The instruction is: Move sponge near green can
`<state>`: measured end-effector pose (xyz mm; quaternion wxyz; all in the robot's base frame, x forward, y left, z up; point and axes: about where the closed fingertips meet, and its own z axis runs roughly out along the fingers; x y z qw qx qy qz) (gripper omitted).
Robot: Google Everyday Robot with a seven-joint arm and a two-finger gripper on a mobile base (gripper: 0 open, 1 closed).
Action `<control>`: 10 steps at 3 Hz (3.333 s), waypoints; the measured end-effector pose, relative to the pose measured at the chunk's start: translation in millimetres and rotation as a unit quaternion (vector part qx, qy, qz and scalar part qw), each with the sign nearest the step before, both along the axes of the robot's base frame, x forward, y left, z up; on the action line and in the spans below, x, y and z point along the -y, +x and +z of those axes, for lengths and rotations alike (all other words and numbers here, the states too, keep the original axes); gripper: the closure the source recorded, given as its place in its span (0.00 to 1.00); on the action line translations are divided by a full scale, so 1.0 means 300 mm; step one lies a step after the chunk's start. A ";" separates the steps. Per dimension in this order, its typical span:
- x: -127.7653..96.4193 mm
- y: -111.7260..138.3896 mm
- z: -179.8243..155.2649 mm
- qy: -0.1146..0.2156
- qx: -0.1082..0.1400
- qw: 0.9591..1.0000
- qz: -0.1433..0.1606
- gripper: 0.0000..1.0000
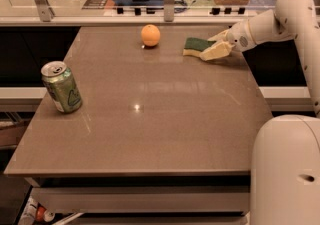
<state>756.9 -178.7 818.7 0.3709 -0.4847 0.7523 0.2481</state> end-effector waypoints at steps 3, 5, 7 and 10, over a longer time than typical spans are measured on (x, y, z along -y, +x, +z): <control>-0.001 0.000 0.005 0.000 0.000 1.000 0.000 1.00; -0.067 -0.137 0.144 -0.025 -0.009 0.998 0.049 1.00; -0.154 -0.256 0.262 -0.038 0.019 0.995 0.091 1.00; -0.395 -0.544 0.238 -0.049 0.045 0.991 0.113 1.00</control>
Offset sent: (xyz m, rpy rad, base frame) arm 0.0000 0.0001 0.0015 0.0000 0.0000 0.0001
